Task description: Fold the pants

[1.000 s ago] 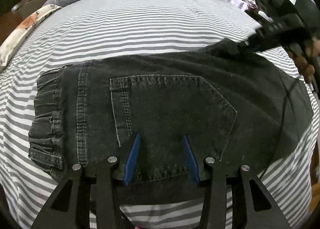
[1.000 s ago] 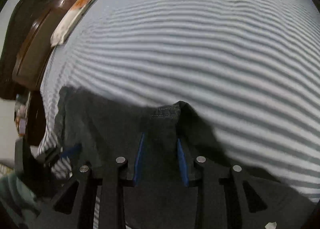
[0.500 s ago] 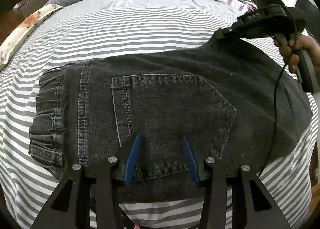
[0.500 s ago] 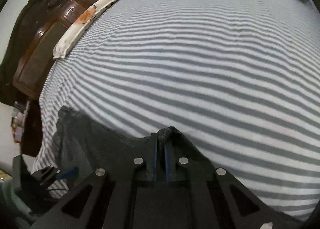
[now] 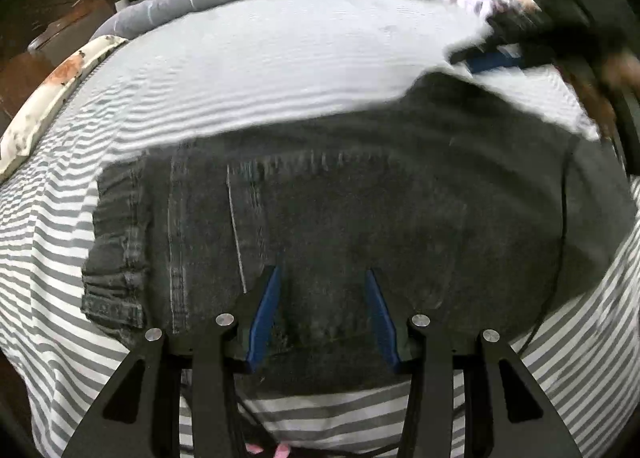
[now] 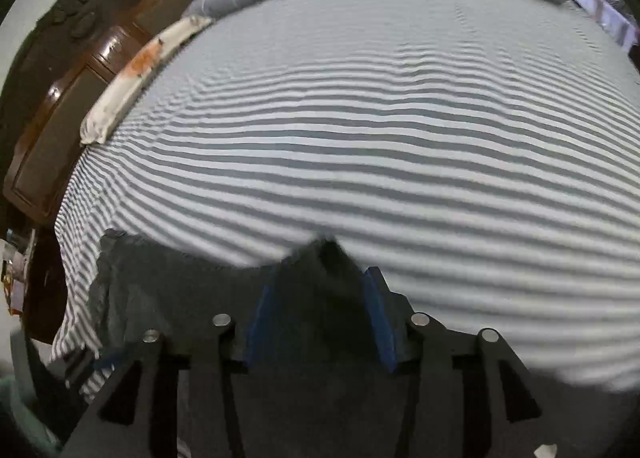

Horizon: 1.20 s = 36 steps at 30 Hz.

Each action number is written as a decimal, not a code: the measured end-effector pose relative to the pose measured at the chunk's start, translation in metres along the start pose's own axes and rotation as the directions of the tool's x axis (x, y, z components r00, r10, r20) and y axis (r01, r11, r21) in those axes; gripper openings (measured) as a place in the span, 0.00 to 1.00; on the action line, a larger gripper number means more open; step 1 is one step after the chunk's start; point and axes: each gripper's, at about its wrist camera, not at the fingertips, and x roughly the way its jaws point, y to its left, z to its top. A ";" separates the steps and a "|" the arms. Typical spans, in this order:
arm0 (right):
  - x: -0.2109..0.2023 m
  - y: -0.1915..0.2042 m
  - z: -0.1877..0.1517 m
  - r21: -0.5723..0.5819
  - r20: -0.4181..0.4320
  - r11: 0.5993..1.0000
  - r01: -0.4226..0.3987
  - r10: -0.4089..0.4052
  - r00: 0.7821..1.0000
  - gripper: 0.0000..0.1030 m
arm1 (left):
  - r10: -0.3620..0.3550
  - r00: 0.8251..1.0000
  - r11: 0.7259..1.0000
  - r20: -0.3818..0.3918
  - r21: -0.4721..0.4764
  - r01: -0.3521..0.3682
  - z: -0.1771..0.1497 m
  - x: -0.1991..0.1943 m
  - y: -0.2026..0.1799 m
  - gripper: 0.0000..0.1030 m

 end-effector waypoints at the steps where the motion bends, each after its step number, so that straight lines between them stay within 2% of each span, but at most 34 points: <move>1: -0.013 -0.003 -0.014 0.017 0.017 1.000 -0.008 0.008 1.000 0.42 | -0.014 0.999 1.000 0.029 -0.006 0.014 0.005 -0.007 -0.003 0.45; 5: -0.058 -0.034 -0.074 0.140 0.071 0.990 -0.037 0.027 0.997 0.42 | -0.054 0.995 0.998 0.081 0.027 0.052 0.015 -0.028 -0.026 0.49; 8: -0.084 -0.068 -0.116 0.233 0.093 0.973 -0.008 -0.015 0.996 0.42 | -0.090 0.994 0.995 0.060 0.045 0.088 0.018 -0.031 -0.049 0.50; 11: -0.113 -0.118 -0.158 0.347 0.104 0.937 0.037 -0.077 0.992 0.42 | -0.137 0.990 0.989 0.025 0.061 0.135 0.015 -0.032 -0.078 0.50; 15: -0.162 -0.190 -0.202 0.472 0.120 0.872 0.128 -0.208 0.971 0.42 | -0.156 0.988 0.982 -0.009 0.108 0.156 0.019 -0.028 -0.114 0.50; 17: -0.186 -0.227 -0.226 0.550 0.126 0.821 0.153 -0.263 0.956 0.42 | -0.160 0.987 0.978 -0.017 0.130 0.161 0.021 -0.026 -0.131 0.50; 20: -0.212 -0.274 -0.252 0.635 0.142 0.760 0.140 -0.292 0.946 0.42 | -0.186 0.982 0.970 -0.027 0.158 0.187 0.028 -0.023 -0.152 0.50; 22: -0.223 -0.304 -0.265 0.666 0.155 0.738 0.111 -0.283 0.947 0.42 | -0.195 0.980 0.965 -0.031 0.170 0.197 0.034 -0.020 -0.167 0.50; 26: -0.226 -0.349 -0.272 0.659 0.144 0.746 0.097 -0.252 0.957 0.42 | -0.221 0.974 0.960 -0.045 0.166 0.226 0.046 -0.013 -0.196 0.50; 30: -0.209 -0.368 -0.271 0.625 0.126 0.778 0.072 -0.192 0.973 0.42 | -0.229 0.970 0.957 -0.086 0.163 0.240 0.051 0.003 -0.226 0.50; 34: -0.200 -0.371 -0.273 0.568 0.140 0.822 0.040 -0.145 0.979 0.41 | -0.226 0.965 0.955 -0.130 0.164 0.246 0.050 0.020 -0.247 0.50; 35: -0.200 -0.370 -0.275 0.546 0.143 0.837 0.038 -0.138 0.980 0.38 | -0.214 0.967 0.956 -0.139 0.175 0.236 0.048 0.025 -0.253 0.50; 36: -0.200 -0.369 -0.276 0.524 0.143 0.851 0.028 -0.120 0.982 0.29 | -0.204 0.969 0.957 -0.141 0.181 0.228 0.047 0.027 -0.255 0.50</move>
